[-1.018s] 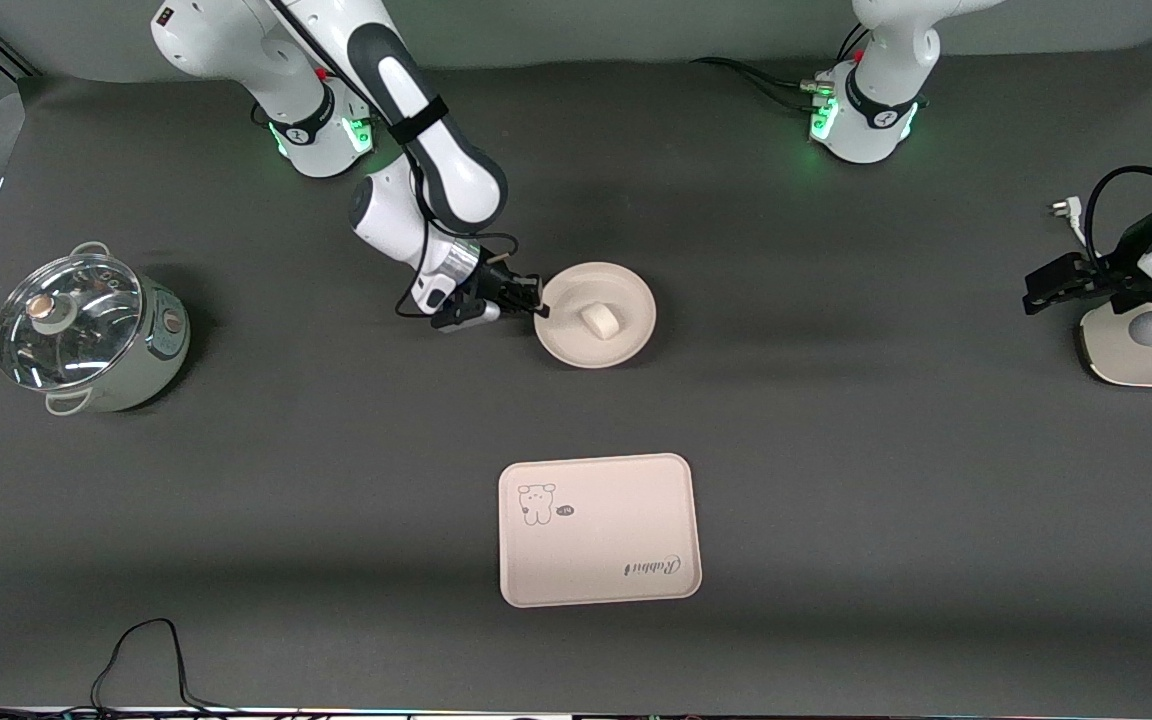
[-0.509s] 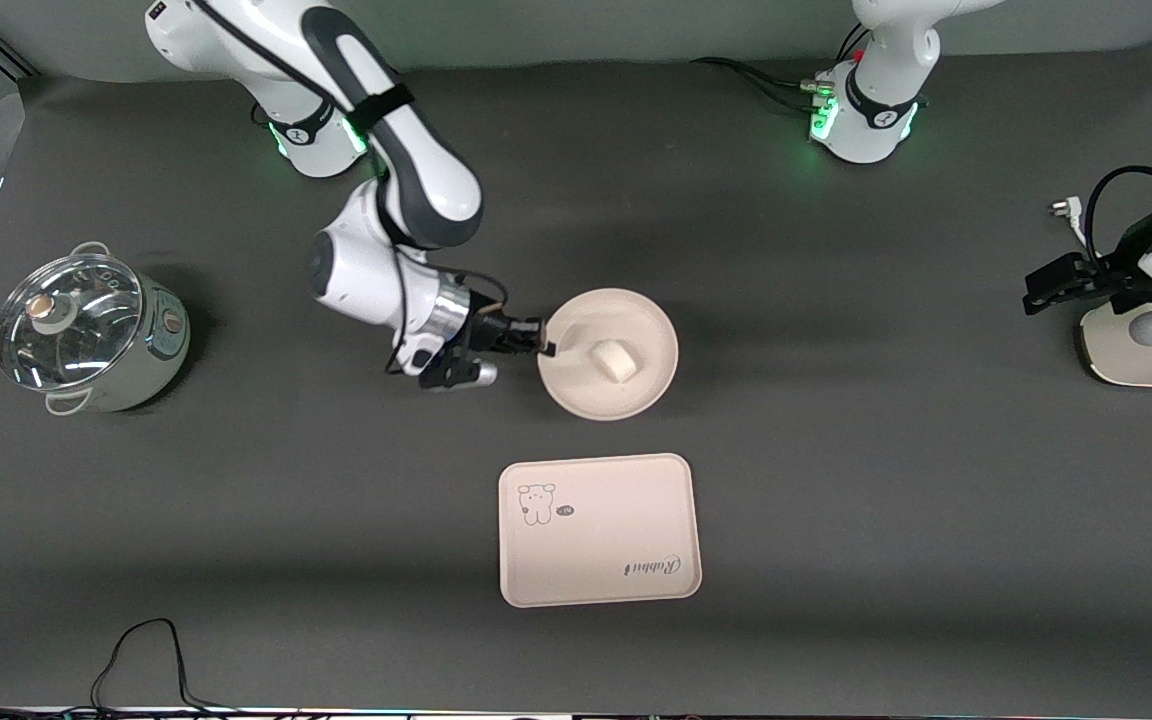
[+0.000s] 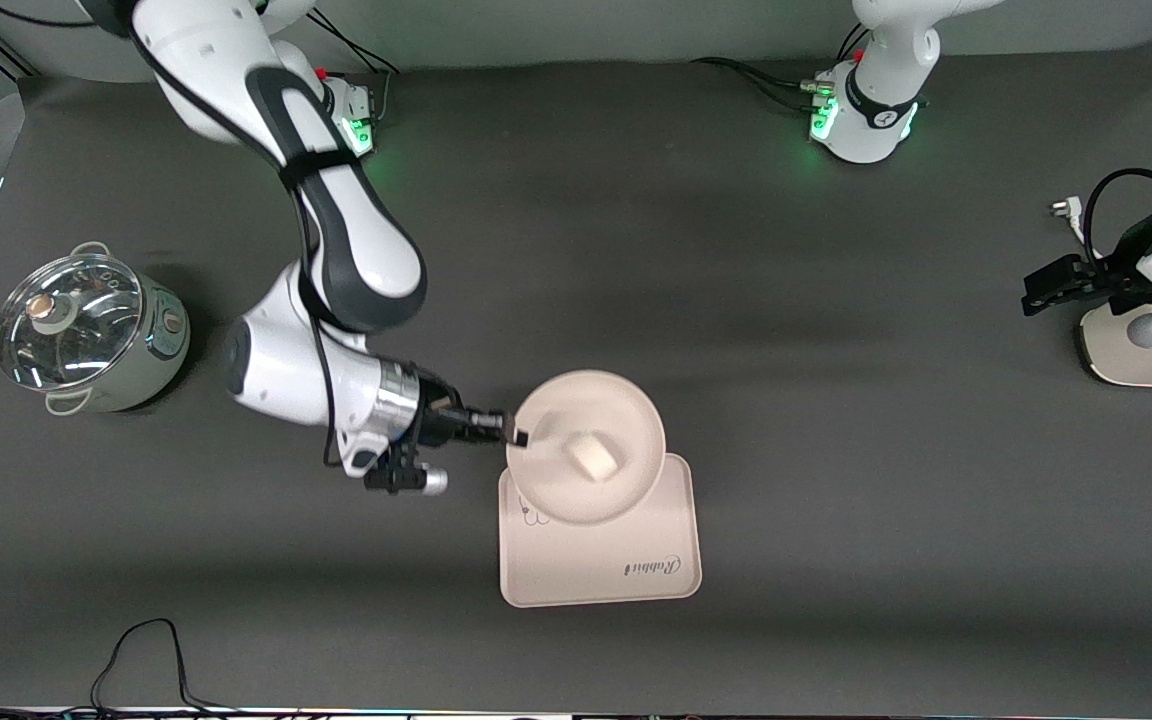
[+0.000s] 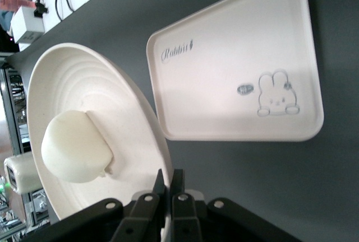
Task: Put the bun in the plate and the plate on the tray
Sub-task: 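Lift the plate with the right gripper and carry it over the tray, then lower the plate onto the cream tray and open the right gripper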
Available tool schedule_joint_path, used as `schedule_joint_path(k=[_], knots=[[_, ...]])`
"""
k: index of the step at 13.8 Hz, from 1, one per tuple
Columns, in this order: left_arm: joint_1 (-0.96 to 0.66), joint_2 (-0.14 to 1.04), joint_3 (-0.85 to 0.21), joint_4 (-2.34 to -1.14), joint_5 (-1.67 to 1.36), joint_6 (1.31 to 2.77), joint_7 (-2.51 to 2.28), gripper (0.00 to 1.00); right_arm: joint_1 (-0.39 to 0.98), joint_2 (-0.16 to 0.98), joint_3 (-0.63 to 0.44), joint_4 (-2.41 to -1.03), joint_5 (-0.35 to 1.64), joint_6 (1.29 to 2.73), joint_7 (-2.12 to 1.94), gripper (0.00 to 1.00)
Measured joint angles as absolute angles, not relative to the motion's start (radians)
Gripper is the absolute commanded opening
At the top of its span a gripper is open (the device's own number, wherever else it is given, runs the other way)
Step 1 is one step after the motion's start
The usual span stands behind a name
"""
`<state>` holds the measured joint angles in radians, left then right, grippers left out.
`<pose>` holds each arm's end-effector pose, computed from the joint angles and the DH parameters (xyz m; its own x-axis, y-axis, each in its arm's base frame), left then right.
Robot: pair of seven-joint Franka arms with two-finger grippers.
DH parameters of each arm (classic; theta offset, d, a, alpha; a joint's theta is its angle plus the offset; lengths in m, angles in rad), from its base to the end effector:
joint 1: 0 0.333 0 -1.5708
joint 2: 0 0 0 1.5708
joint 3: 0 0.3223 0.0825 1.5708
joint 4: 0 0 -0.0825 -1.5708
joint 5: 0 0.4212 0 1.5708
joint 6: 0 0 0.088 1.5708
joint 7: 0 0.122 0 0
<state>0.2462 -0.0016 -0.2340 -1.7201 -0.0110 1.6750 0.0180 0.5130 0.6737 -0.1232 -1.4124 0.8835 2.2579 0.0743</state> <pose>0.5933 0.0059 0.5493 0.9990 -0.0046 -0.0433 -0.0042 -0.9999 0.0113 0.7088 0.3439 0.3054 0.9874 -0.1541 -0.0362 -0.1429 -0.7695 -0.6224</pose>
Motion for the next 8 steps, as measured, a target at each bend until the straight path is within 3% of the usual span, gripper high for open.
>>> schedule_joint_path(k=[4,8], knots=[[0.246,-0.001,-0.234,-1.720,-0.011,1.662,0.018,1.00,0.482,0.916,-0.123,-1.191,0.883,2.255,0.074,0.00],[0.246,-0.001,-0.235,-1.719,-0.012,1.662,0.018,1.00,0.486,1.037,-0.118,-1.137,0.883,2.320,0.074,0.00]])
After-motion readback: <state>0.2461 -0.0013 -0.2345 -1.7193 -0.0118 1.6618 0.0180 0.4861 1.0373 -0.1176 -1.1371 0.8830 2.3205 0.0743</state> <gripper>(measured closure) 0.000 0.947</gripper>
